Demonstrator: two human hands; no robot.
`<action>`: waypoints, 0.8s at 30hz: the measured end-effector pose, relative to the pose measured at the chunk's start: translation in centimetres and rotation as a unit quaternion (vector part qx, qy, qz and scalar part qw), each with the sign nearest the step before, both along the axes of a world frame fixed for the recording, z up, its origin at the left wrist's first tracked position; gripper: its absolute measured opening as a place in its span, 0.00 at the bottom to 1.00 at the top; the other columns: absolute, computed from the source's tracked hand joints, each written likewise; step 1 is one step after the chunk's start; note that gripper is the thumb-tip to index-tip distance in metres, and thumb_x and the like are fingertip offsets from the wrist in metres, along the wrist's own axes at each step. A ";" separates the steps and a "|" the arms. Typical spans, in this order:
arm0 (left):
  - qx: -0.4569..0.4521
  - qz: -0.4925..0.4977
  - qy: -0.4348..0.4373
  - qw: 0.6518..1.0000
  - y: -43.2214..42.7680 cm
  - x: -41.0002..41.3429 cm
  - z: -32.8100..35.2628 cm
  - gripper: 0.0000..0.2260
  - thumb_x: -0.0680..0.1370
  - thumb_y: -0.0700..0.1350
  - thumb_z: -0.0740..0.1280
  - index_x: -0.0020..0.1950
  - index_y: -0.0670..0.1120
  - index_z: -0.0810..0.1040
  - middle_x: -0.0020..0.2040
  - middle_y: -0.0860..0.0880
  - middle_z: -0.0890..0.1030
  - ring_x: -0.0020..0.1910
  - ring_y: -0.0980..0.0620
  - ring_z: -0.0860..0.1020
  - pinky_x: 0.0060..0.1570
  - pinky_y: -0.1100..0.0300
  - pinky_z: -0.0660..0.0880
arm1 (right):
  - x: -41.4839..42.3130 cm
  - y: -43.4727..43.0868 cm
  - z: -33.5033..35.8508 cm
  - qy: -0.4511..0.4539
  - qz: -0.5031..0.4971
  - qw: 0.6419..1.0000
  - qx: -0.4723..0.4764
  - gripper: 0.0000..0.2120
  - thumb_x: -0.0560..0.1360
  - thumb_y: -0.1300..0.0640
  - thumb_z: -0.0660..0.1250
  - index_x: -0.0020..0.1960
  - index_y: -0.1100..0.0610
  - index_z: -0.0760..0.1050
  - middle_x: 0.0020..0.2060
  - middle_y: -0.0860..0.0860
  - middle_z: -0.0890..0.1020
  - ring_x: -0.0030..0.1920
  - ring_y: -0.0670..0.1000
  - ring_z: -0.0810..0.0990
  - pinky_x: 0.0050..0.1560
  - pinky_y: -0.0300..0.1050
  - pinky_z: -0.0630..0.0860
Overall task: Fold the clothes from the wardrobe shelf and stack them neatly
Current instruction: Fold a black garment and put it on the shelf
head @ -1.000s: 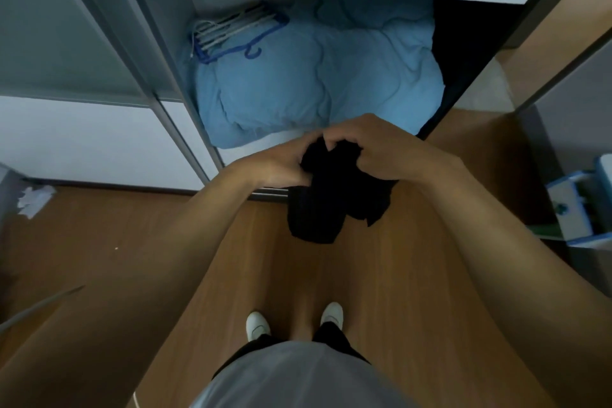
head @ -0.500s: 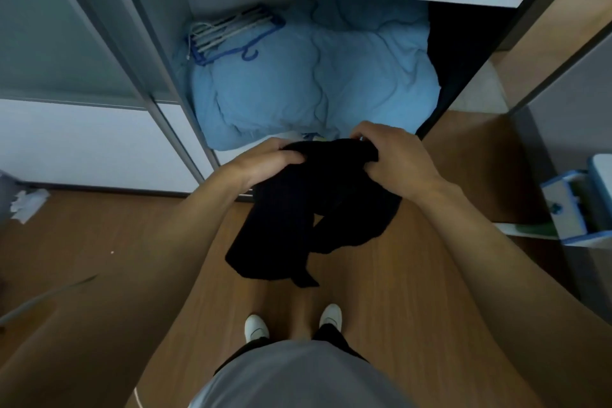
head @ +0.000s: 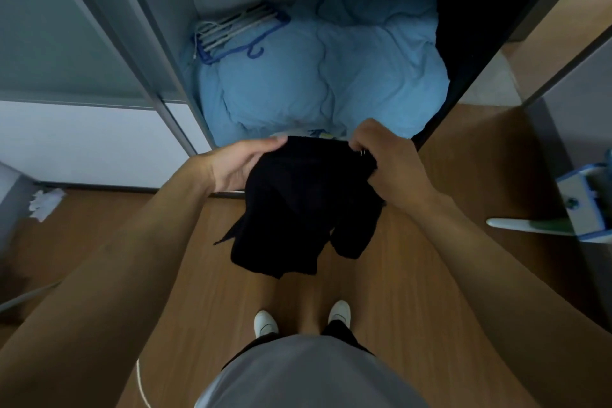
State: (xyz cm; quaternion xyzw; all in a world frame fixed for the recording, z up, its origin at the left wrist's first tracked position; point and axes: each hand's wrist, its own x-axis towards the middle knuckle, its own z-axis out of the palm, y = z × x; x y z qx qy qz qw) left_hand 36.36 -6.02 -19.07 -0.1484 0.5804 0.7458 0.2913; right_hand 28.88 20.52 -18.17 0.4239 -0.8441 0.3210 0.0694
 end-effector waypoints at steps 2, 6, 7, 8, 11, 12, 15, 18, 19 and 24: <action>-0.082 0.039 0.037 0.995 0.3 -0.5 0.1 0.09 0.73 0.52 0.72 0.49 0.51 0.88 0.54 0.46 0.86 0.50 0.53 0.85 0.42 0.66 0.80 | 0.5 0.8 -1.3 0.038 0.050 0.997 0.038 0.15 0.62 0.73 0.59 0.44 0.59 0.73 0.41 0.52 0.75 0.39 0.54 0.76 0.33 0.55 0.74; -0.165 0.008 0.178 0.970 1.5 -0.9 0.8 0.07 0.78 0.37 0.69 0.55 0.43 0.83 0.50 0.45 0.85 0.49 0.50 0.83 0.49 0.61 0.79 | 1.0 1.4 -3.8 -0.156 0.082 0.964 0.200 0.16 0.69 0.65 0.62 0.50 0.46 0.69 0.43 0.41 0.74 0.45 0.49 0.76 0.40 0.46 0.73; -0.190 -0.013 0.201 0.961 1.8 -0.9 1.2 0.07 0.78 0.36 0.69 0.54 0.44 0.82 0.47 0.48 0.85 0.47 0.52 0.83 0.47 0.62 0.78 | 0.7 1.6 -4.3 -0.212 0.088 0.935 0.272 0.13 0.73 0.61 0.63 0.49 0.43 0.67 0.44 0.40 0.74 0.48 0.48 0.77 0.43 0.46 0.73; -0.216 -0.032 0.215 0.952 2.1 -0.9 1.7 0.08 0.78 0.36 0.69 0.54 0.46 0.82 0.46 0.51 0.85 0.47 0.54 0.83 0.47 0.63 0.77 | 0.4 1.7 -4.5 -0.236 0.077 0.914 0.321 0.09 0.76 0.58 0.63 0.47 0.43 0.68 0.46 0.41 0.77 0.50 0.49 0.78 0.47 0.47 0.75; -0.291 -0.069 0.243 0.923 3.2 -0.9 2.6 0.11 0.78 0.36 0.70 0.54 0.52 0.82 0.49 0.57 0.85 0.50 0.59 0.82 0.54 0.67 0.74 | -0.1 1.7 -4.4 -0.288 -0.011 0.927 0.241 0.13 0.78 0.52 0.66 0.62 0.46 0.75 0.57 0.45 0.80 0.57 0.48 0.78 0.60 0.47 0.75; -0.302 -0.072 0.250 0.917 3.6 -0.8 2.8 0.12 0.77 0.36 0.70 0.55 0.51 0.82 0.48 0.58 0.84 0.49 0.61 0.81 0.55 0.67 0.74 | -0.2 1.5 -4.0 -0.324 -0.018 0.932 0.161 0.19 0.78 0.51 0.68 0.68 0.47 0.72 0.61 0.43 0.78 0.60 0.44 0.76 0.61 0.41 0.73; -0.296 -0.065 0.269 0.914 4.4 -0.7 3.2 0.12 0.77 0.33 0.70 0.53 0.49 0.83 0.44 0.58 0.83 0.45 0.62 0.80 0.51 0.69 0.72 | 0.2 0.2 -2.6 -0.391 0.018 0.920 0.014 0.30 0.77 0.54 0.71 0.75 0.50 0.64 0.67 0.41 0.73 0.65 0.35 0.70 0.57 0.20 0.64; -0.303 -0.078 0.290 0.904 4.6 -0.9 3.8 0.14 0.76 0.31 0.69 0.49 0.50 0.83 0.39 0.64 0.80 0.42 0.65 0.78 0.47 0.72 0.70 | 0.6 -0.6 -2.0 -0.377 0.046 0.925 -0.006 0.24 0.77 0.60 0.71 0.70 0.50 0.68 0.62 0.38 0.74 0.60 0.26 0.70 0.57 0.19 0.62; -0.307 -0.079 0.296 0.901 4.6 -0.9 3.9 0.14 0.75 0.30 0.69 0.49 0.50 0.82 0.38 0.64 0.80 0.41 0.66 0.77 0.47 0.72 0.69 | 0.6 -0.7 -1.7 -0.372 0.048 0.927 -0.011 0.20 0.77 0.61 0.71 0.66 0.50 0.71 0.57 0.36 0.75 0.57 0.26 0.71 0.57 0.21 0.63; -0.321 -0.027 0.313 0.893 4.3 -0.9 3.9 0.15 0.74 0.30 0.71 0.51 0.49 0.82 0.43 0.59 0.82 0.44 0.64 0.80 0.48 0.70 0.72 | 1.4 -1.0 -0.9 -0.417 0.074 0.904 -0.060 0.06 0.76 0.64 0.69 0.42 0.56 0.77 0.39 0.38 0.78 0.43 0.38 0.76 0.49 0.37 0.69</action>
